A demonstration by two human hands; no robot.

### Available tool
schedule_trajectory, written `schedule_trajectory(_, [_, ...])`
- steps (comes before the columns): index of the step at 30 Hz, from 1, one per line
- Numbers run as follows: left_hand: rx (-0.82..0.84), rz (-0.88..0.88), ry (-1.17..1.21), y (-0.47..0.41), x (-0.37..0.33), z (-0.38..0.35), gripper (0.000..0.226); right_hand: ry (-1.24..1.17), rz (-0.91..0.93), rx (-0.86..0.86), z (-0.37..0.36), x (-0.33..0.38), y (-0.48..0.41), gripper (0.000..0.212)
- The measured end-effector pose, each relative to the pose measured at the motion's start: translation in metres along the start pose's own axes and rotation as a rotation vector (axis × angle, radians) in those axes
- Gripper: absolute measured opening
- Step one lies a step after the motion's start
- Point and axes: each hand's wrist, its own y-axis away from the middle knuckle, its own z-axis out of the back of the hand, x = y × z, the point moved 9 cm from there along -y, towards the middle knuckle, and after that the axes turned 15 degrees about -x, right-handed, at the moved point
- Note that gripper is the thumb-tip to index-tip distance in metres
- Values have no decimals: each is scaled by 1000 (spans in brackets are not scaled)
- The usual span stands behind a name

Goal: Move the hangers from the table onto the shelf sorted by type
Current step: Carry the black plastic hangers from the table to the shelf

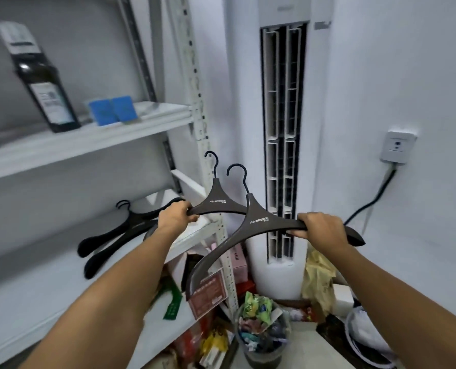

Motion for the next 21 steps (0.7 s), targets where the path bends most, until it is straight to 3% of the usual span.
schedule_trajectory(11, [-58, 161, -142, 54, 140, 38, 37, -127, 231, -18, -21, 146, -30, 44])
schedule_trajectory(21, [-60, 365, -110, 102, 259, 69, 29, -132, 338, 15, -26, 258, -32, 48])
